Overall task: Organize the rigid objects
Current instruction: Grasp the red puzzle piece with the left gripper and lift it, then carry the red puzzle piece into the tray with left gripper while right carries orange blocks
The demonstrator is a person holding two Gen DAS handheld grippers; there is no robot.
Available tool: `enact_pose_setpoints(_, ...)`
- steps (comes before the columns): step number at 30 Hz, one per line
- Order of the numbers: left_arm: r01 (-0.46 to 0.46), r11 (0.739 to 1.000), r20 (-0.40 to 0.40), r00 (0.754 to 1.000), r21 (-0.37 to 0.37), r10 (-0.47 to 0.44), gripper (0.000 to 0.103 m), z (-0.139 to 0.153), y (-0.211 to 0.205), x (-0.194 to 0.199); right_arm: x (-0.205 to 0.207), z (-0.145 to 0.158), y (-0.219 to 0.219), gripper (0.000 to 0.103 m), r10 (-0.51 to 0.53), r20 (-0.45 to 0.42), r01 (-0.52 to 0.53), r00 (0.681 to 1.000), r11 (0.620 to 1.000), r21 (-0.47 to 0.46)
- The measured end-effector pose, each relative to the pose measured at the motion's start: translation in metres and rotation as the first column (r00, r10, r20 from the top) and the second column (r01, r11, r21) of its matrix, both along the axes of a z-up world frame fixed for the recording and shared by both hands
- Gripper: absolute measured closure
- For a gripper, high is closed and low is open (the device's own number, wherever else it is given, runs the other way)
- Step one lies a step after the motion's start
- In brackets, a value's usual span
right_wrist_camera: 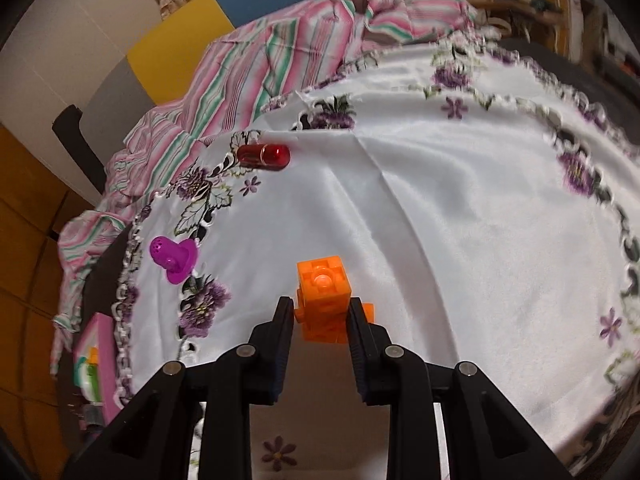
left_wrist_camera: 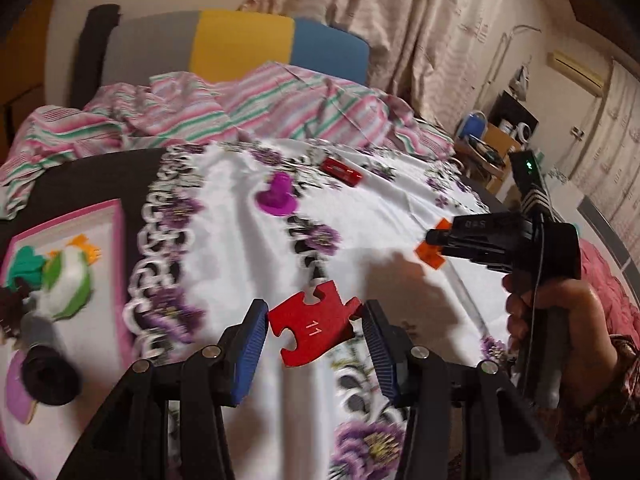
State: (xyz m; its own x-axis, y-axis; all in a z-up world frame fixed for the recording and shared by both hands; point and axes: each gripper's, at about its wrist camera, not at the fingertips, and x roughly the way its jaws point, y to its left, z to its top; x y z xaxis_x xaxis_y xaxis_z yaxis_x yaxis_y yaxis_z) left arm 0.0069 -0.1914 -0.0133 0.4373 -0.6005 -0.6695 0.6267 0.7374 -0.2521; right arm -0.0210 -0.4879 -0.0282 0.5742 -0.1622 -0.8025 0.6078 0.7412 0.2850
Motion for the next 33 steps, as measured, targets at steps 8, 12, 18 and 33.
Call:
enact_pose_setpoints(8,-0.143,0.99,0.015,0.99,0.011,0.142,0.054,-0.007,0.06,0.005,0.006,0.011,0.023,0.076,0.081,0.026,-0.079,0.996,0.994,-0.078)
enact_pose_setpoints(12,-0.205,0.979,0.029,0.979,0.026,0.204,0.054,-0.011,0.09,0.006,0.008,0.019,0.042,0.076,0.117,0.041,-0.11,0.992,0.984,-0.138)
enact_pose_setpoints(18,-0.297,0.954,0.013,0.955,0.036,0.297,0.054,-0.023,0.134,0.006,0.014,0.024,0.075,0.076,0.197,0.063,-0.187,0.978,0.973,-0.139)
enact_pose_setpoints(33,-0.419,0.906,-0.015,0.907,0.052,0.421,0.054,-0.04,0.2,0.007,0.022,0.044,0.163,0.076,0.367,0.112,-0.345,0.924,0.922,-0.174)
